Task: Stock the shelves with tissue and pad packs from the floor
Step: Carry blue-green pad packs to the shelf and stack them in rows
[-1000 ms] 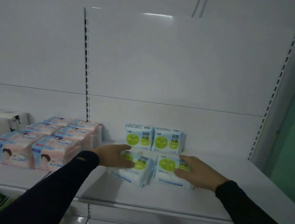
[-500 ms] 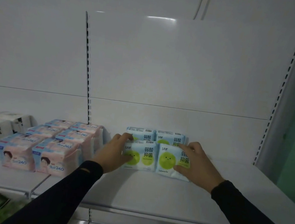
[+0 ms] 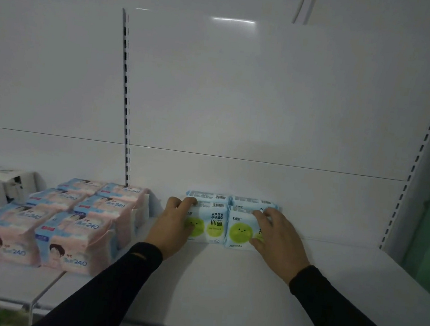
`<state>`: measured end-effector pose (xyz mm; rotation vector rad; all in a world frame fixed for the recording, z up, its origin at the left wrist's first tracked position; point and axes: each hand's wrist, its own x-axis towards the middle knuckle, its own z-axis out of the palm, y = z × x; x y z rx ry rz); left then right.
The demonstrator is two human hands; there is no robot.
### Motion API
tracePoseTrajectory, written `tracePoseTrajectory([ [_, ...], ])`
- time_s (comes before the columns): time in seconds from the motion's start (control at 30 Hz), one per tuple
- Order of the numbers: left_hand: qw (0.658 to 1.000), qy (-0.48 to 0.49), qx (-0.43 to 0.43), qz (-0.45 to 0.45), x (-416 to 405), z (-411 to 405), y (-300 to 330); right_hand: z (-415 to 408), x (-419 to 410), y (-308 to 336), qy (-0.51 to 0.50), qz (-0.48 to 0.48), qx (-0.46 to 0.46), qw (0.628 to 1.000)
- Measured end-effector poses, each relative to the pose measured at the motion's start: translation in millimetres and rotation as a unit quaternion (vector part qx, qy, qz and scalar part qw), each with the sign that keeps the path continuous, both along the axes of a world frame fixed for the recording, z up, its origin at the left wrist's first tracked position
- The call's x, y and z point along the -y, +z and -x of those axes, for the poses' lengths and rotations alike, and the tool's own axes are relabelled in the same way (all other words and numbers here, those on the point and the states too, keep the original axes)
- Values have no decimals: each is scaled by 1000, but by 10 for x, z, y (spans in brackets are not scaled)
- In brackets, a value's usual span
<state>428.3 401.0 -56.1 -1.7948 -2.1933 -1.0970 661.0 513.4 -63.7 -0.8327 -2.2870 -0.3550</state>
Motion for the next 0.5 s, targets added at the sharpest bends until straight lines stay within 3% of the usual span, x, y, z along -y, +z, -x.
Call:
tracePoseTrajectory([
  [0.33,1000,-1,15,26,-127,17,-23,85,-89,-4,-43,5,35,998],
  [0.5,999,3,-36,-1,76,20,108,-126,125,134,-29,42,5,999],
])
